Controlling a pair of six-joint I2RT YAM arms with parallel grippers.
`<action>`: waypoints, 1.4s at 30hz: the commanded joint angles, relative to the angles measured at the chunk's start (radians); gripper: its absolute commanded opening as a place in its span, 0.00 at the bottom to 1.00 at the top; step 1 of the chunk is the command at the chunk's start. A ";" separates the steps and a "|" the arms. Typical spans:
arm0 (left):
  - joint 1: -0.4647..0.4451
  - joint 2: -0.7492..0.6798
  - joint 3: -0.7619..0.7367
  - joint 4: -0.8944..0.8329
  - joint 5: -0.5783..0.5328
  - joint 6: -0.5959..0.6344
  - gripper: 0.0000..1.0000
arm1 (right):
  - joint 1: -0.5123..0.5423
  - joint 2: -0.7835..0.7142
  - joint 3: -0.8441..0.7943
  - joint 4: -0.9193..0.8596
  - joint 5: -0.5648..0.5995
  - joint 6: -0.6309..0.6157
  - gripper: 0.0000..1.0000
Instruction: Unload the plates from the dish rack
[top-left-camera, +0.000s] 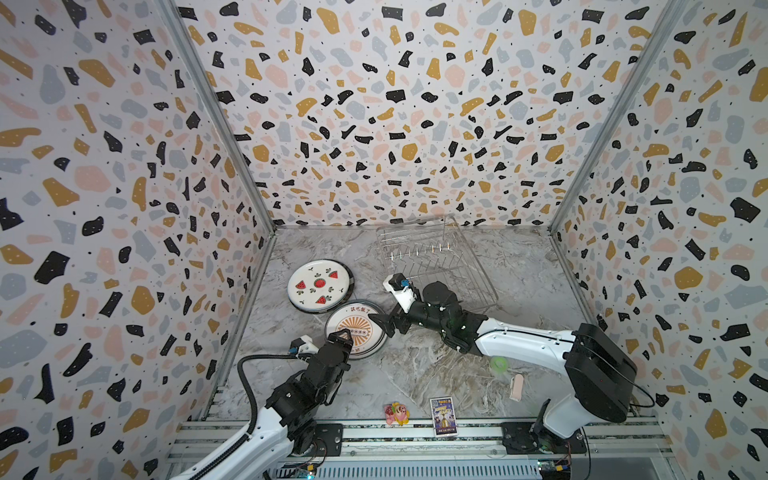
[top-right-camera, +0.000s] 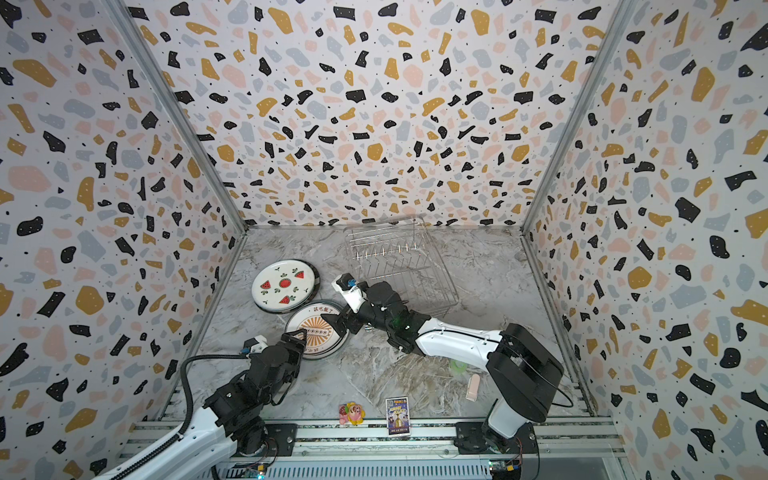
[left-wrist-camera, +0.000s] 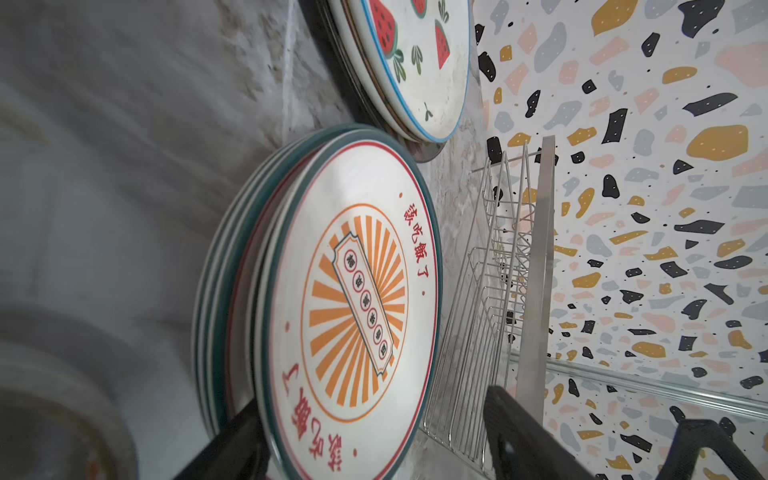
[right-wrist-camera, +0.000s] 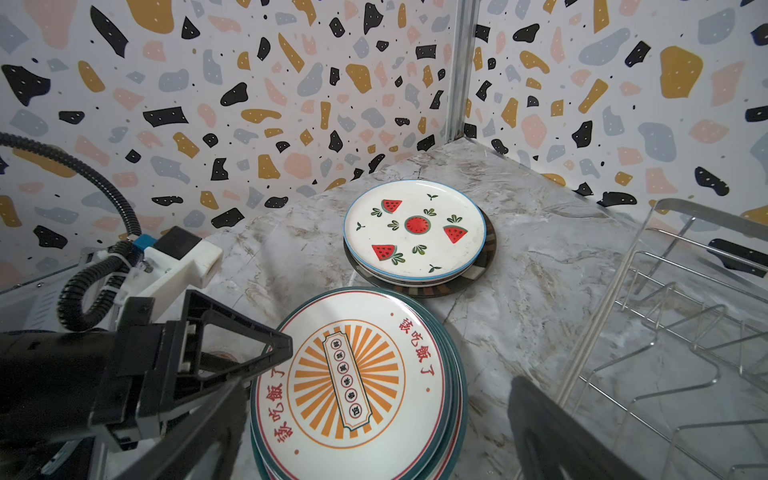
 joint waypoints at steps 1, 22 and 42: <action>0.003 -0.005 0.034 -0.023 -0.069 0.030 0.83 | 0.004 -0.049 -0.009 0.010 0.007 -0.006 0.99; 0.003 -0.027 0.062 -0.072 -0.165 0.070 0.84 | 0.003 -0.123 -0.058 0.013 0.061 -0.005 0.99; 0.013 0.095 0.222 0.546 -0.655 1.011 1.00 | -0.511 -0.473 -0.161 -0.242 0.433 0.200 0.99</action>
